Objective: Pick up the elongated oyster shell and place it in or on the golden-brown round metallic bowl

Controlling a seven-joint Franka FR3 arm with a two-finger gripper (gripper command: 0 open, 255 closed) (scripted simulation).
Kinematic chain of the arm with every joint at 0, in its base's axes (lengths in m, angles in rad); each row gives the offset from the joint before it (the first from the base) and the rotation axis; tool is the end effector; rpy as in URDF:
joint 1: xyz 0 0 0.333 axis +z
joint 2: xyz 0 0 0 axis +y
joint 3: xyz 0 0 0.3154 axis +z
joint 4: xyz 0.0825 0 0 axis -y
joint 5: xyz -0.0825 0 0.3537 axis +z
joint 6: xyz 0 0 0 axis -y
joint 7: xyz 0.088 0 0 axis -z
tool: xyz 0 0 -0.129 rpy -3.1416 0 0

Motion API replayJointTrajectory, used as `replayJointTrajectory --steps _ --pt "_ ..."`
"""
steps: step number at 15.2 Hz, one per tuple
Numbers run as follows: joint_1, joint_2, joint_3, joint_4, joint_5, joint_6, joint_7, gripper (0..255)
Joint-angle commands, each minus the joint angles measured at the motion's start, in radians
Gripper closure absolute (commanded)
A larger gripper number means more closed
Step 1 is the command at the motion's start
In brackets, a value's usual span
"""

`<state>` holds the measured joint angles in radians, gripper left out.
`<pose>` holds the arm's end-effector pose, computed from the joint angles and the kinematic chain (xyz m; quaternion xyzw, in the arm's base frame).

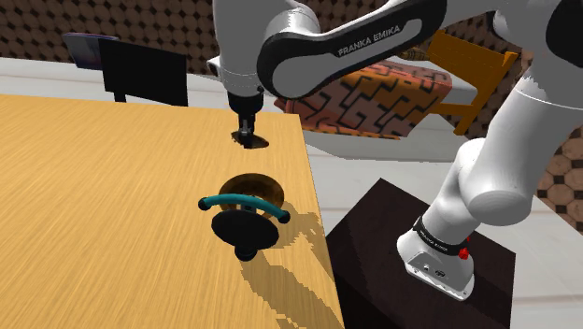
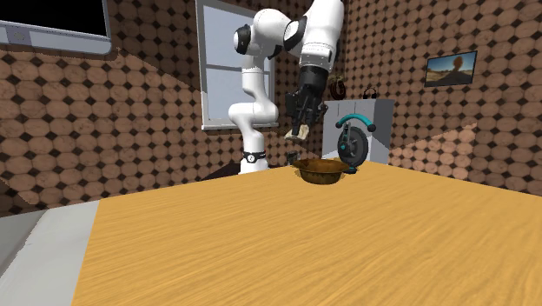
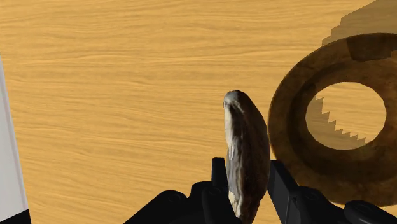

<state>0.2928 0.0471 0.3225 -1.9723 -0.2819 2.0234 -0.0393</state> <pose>0.4555 0.2934 0.4402 0.9188 0.3762 0.0373 0.1132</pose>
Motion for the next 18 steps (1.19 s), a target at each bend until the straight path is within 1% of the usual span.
replayJointTrajectory --steps 1,7,18 --pt "0.024 -0.021 0.023 -0.017 0.008 -0.014 0.043 255" --pt "0.088 -0.078 0.086 -0.064 0.036 -0.047 0.154 255" --pt "0.088 -0.02 0.087 -0.151 -0.009 0.085 0.208 255"
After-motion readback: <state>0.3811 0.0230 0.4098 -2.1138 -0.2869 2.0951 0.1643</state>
